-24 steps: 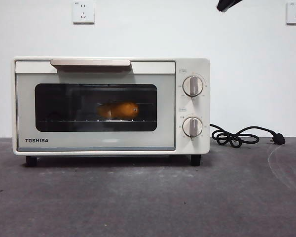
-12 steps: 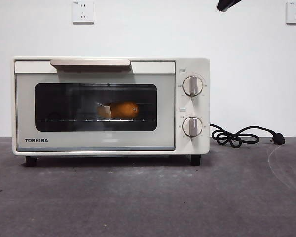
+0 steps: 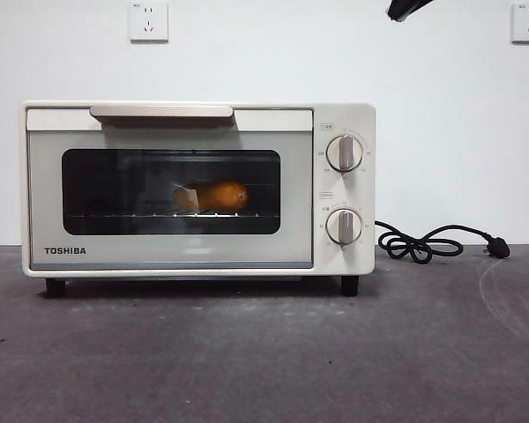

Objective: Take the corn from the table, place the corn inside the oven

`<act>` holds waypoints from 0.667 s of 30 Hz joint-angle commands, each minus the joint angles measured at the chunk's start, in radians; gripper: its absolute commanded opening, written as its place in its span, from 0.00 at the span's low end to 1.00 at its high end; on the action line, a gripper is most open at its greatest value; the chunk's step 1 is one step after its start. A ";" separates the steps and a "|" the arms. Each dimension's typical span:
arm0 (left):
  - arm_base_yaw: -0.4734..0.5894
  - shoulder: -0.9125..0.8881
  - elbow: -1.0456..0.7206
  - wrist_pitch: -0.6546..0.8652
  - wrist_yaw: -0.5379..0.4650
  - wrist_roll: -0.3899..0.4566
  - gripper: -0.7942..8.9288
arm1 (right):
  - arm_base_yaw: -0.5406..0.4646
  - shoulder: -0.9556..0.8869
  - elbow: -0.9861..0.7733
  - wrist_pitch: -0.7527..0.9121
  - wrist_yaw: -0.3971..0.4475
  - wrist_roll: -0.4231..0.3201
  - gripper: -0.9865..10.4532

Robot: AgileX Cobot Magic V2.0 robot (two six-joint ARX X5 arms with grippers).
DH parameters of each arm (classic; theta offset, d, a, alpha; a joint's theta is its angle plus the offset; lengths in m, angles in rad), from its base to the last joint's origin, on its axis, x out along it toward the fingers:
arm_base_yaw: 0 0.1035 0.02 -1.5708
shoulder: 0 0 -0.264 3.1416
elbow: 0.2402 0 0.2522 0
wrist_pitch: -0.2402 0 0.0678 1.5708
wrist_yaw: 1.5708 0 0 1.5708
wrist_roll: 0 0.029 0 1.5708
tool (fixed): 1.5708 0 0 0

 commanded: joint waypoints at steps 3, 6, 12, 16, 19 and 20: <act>0.003 0.001 -0.007 0.011 0.000 0.011 0.08 | -0.002 0.004 0.003 0.018 0.051 -0.025 0.09; 0.003 0.001 -0.007 0.011 0.000 0.011 0.08 | -0.035 0.003 0.003 0.048 0.086 -0.059 0.09; 0.003 0.001 -0.007 0.011 0.000 0.011 0.08 | -0.181 -0.014 -0.009 0.144 0.055 -0.041 0.09; 0.003 0.001 -0.007 0.011 0.000 0.011 0.08 | -0.287 -0.064 -0.062 0.209 0.048 0.033 0.09; 0.003 0.002 -0.007 0.011 0.000 0.011 0.08 | -0.364 -0.127 -0.159 0.299 0.047 0.078 0.09; 0.003 0.002 -0.007 0.011 0.000 0.011 0.08 | -0.385 -0.156 -0.206 0.335 0.047 0.081 0.09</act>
